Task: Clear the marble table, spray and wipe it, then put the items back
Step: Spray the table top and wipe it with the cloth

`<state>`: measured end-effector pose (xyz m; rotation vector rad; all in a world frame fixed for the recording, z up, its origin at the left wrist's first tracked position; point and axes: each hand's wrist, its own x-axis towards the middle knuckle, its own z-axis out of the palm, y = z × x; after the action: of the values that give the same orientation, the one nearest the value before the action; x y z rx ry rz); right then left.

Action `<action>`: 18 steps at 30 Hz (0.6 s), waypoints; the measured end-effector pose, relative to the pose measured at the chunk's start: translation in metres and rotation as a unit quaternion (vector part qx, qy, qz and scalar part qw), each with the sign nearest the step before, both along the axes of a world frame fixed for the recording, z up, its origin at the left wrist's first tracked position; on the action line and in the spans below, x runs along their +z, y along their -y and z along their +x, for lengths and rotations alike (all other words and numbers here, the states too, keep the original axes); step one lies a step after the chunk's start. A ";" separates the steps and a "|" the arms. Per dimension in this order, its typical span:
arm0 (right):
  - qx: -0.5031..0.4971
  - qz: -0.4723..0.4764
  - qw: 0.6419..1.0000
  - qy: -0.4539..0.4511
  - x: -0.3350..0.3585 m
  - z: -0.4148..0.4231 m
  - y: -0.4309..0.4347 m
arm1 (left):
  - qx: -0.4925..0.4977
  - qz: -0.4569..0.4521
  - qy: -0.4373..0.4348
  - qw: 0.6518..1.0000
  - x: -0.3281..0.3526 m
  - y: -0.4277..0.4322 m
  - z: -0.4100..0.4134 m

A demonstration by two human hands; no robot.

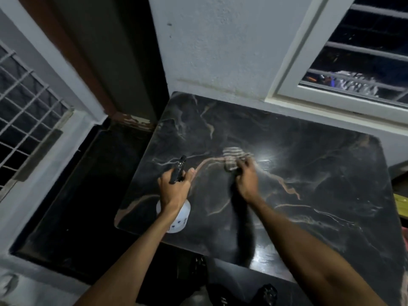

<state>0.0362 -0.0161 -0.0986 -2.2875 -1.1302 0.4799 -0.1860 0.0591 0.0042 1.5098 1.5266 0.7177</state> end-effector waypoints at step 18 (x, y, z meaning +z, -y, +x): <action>0.432 0.046 0.900 0.027 0.009 -0.094 -0.100 | 0.075 -0.010 -0.030 0.997 -0.004 -0.073 -0.036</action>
<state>-0.0580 0.0841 -0.0895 -1.6141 -2.1302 0.6568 -0.2224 0.1317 0.0003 1.4244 1.7004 0.7456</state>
